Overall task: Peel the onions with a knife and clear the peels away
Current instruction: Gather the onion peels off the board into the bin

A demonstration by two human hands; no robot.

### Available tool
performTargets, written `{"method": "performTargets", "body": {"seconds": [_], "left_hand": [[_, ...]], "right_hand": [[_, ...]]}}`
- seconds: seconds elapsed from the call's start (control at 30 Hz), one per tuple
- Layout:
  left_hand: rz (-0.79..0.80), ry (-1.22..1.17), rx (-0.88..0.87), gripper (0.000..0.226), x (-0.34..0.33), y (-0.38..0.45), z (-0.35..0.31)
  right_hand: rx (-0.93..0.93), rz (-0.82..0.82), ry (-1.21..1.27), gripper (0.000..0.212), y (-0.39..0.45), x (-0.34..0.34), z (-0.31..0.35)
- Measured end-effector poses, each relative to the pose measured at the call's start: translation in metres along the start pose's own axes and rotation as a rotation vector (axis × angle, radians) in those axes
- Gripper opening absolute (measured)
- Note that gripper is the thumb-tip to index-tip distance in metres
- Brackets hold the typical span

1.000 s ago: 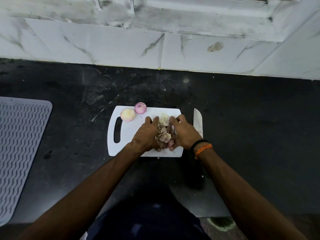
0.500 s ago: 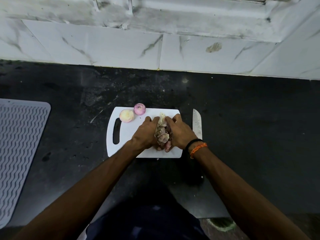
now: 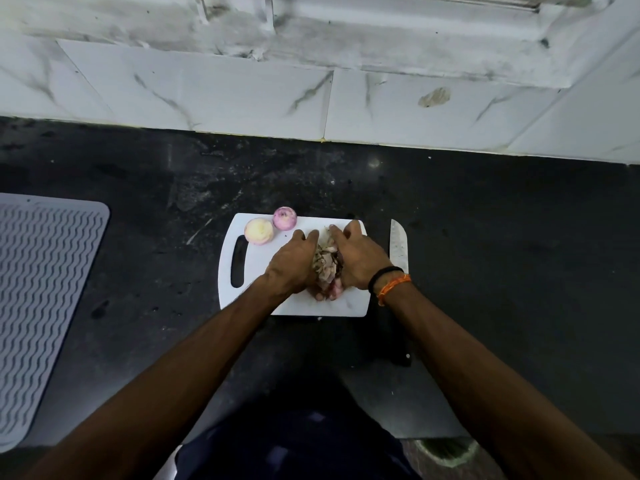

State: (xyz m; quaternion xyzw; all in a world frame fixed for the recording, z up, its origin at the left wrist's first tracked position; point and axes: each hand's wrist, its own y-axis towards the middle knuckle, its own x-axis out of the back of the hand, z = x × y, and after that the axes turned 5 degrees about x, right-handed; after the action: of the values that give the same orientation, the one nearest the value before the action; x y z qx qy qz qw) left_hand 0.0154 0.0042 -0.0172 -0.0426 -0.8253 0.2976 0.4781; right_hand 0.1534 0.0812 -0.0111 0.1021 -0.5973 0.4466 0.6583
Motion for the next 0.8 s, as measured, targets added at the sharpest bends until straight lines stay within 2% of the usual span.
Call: {"method": "performTargets", "body": {"seconds": [0.13,0.23,0.4,0.5,0.63,0.8], "left_hand": [[-0.059,-0.058,-0.015,0.095,-0.001,-0.001,0.003],[-0.078,-0.073,-0.007,0.092,-0.002,-0.006,0.003],[0.072,-0.056,0.065,0.141,0.004,-0.014,0.002],[0.111,-0.136,0.078,0.147,0.005,-0.016,-0.003],[-0.046,-0.199,0.081,0.124,0.003,-0.013,-0.005],[-0.147,-0.179,0.041,0.073,-0.003,-0.007,0.001]], "right_hand": [[0.073,-0.036,0.017,0.087,0.001,0.000,0.005],[0.077,0.003,0.064,0.088,-0.004,0.002,0.003],[-0.004,0.196,0.080,0.125,-0.010,0.014,-0.005],[-0.023,0.152,0.141,0.116,-0.010,0.014,-0.004],[-0.026,0.083,0.156,0.103,-0.006,0.010,0.003],[-0.015,0.064,0.101,0.114,-0.004,0.006,0.012]]}}
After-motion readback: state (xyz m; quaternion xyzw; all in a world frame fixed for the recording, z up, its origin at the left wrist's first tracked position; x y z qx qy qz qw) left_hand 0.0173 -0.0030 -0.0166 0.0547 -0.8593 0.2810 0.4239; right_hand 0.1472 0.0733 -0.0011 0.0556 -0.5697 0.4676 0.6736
